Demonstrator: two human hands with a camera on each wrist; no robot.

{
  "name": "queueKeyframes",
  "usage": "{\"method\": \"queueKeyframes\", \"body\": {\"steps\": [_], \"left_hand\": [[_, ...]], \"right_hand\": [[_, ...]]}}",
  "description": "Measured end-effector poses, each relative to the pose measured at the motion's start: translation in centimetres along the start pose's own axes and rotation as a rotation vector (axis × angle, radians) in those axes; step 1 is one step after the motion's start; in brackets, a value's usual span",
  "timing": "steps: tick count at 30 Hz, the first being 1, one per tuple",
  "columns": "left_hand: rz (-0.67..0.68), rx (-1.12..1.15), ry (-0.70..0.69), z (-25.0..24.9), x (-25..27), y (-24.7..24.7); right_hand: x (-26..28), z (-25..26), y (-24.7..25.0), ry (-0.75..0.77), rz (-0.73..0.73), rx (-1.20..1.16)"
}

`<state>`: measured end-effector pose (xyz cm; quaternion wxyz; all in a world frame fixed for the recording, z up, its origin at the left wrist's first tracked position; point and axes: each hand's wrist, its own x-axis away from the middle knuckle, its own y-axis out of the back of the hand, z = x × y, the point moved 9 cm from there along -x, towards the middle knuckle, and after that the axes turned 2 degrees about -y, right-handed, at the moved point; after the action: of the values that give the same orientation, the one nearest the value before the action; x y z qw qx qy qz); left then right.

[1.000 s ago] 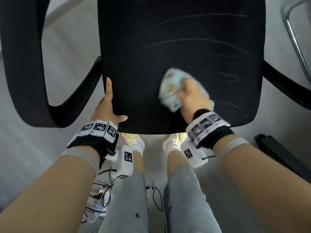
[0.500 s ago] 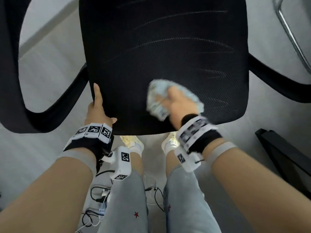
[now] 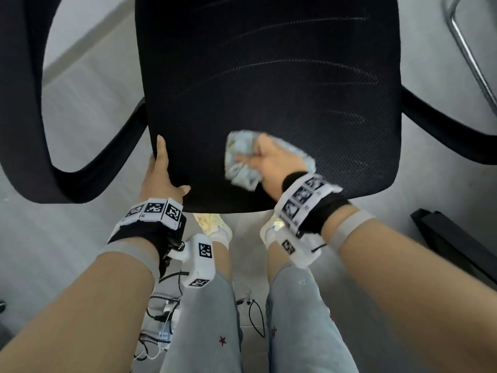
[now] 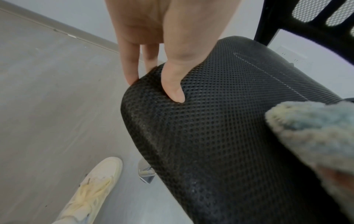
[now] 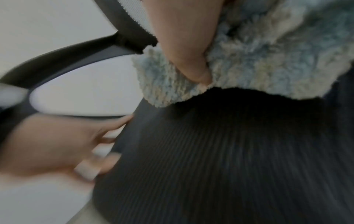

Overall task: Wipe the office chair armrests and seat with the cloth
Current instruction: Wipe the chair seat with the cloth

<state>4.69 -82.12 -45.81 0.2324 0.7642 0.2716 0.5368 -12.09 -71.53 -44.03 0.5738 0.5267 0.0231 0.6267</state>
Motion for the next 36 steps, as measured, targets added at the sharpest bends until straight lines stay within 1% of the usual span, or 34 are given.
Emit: {"method": "queueKeyframes", "body": {"steps": [1, 3, 4, 5, 6, 7, 9, 10, 11, 12, 13, 14, 15, 16, 18, 19, 20, 21, 22, 23, 24, 25, 26, 27, 28, 29, 30, 31, 33, 34, 35, 36], "left_hand": [[-0.001, 0.006, 0.000, -0.1, 0.0, 0.0], [-0.005, 0.021, 0.002, 0.0, 0.0, -0.1], [-0.010, 0.029, -0.001, 0.1, -0.1, -0.2], [-0.015, 0.033, -0.005, 0.2, -0.2, -0.2], [-0.021, 0.033, -0.011, 0.3, -0.3, -0.1], [-0.026, 0.029, -0.016, 0.4, -0.4, -0.1], [-0.019, 0.011, -0.021, 0.6, -0.6, 0.0], [-0.007, -0.002, -0.020, 0.6, -0.6, 0.0], [0.005, -0.017, -0.025, 0.6, -0.5, 0.1], [0.019, -0.030, -0.037, 0.5, -0.4, 0.2], [0.037, -0.041, -0.049, 0.5, -0.3, 0.2], [0.056, -0.046, -0.055, 0.5, -0.3, 0.2], [0.073, -0.048, -0.056, 0.5, -0.2, 0.2], [0.080, -0.056, -0.054, 0.4, -0.2, 0.2], [0.056, -0.125, -0.046, 0.2, -0.1, 0.3], [0.027, -0.180, -0.054, -0.3, -0.1, 0.4], [0.000, -0.239, -0.081, -1.3, -0.1, 0.4], [-0.008, -0.291, -0.124, -2.5, -0.1, 0.0], [0.016, -0.333, -0.170, -4.0, 0.0, -0.8], [0.065, -0.362, -0.207, -5.4, 0.1, -2.0], [0.123, -0.378, -0.232, -6.7, 0.2, -3.2], [0.177, -0.380, -0.239, -7.7, 0.4, -4.4], [0.220, -0.376, -0.226, -8.5, 0.5, -5.3], [0.248, -0.375, -0.200, -8.8, 0.5, -5.9], [0.261, -0.385, -0.171, -9.0, 0.5, -6.3], [0.262, -0.409, -0.150, -9.0, 0.5, -6.5], [0.253, -0.441, -0.138, -9.0, 0.5, -6.5], [0.240, -0.471, -0.134, -8.9, 0.6, -6.6], [0.205, -0.511, -0.133, -9.0, 0.7, -6.7], [0.189, -0.524, -0.127, -9.1, 0.8, -6.8], [0.178, -0.531, -0.116, -9.2, 0.9, -6.9], [0.172, -0.532, -0.101, -9.3, 1.0, -6.9]], "right_hand": [[-0.8, -1.5, 1.8, -0.070, -0.049, 0.024], [-2.0, -3.9, 5.5, -0.235, -0.208, -0.046], [-2.6, -4.0, 6.4, -0.287, -0.255, -0.060], [-3.3, -2.9, 6.3, -0.291, -0.262, -0.033], [-4.0, -1.0, 5.3, -0.245, -0.224, 0.009], [-4.6, 1.3, 3.6, -0.164, -0.161, 0.015], [-4.3, 6.5, -0.5, 0.019, 0.005, -0.016], [-3.7, 8.2, -2.3, 0.083, 0.074, -0.032], [-3.2, 8.9, -3.4, 0.100, 0.119, -0.086], [-3.1, 8.5, -3.8, 0.084, 0.131, -0.161], [-3.0, 7.6, -3.3, 0.075, 0.113, -0.190], [-2.9, 6.4, -2.2, 0.063, 0.088, -0.135], [-3.1, 4.3, -0.7, 0.007, 0.034, -0.074], [-3.2, 1.3, 1.5, -0.082, -0.065, -0.054], [-2.0, -5.8, 6.0, -0.334, -0.294, -0.139], [-1.0, -8.9, 7.5, -0.432, -0.394, -0.180], [0.0, -11.0, 8.4, -0.501, -0.474, -0.216], [0.7, -12.4, 8.2, -0.547, -0.508, -0.275], [1.3, -12.6, 7.5, -0.561, -0.516, -0.364], [1.4, -11.6, 6.1, -0.510, -0.466, -0.421], [1.3, -10.1, 4.4, -0.425, -0.398, -0.473], [1.0, -8.2, 2.4, -0.314, -0.309, -0.450], [1.1, -6.5, 0.8, -0.235, -0.217, -0.417], [1.4, -5.7, -0.2, -0.197, -0.170, -0.394], [1.7, -6.0, -0.3, -0.194, -0.152, -0.389], [2.0, -7.0, 0.5, -0.183, -0.173, -0.367], [2.5, -8.5, 2.2, -0.200, -0.237, -0.356], [2.9, -11.0, 3.8, -0.274, -0.306, -0.341], [4.5, -16.4, 7.6, -0.481, -0.515, -0.309], [5.4, -18.4, 8.9, -0.570, -0.608, -0.381], [5.7, -19.4, 9.2, -0.596, -0.640, -0.460], [5.6, -19.0, 9.1, -0.597, -0.620, -0.491]]}}
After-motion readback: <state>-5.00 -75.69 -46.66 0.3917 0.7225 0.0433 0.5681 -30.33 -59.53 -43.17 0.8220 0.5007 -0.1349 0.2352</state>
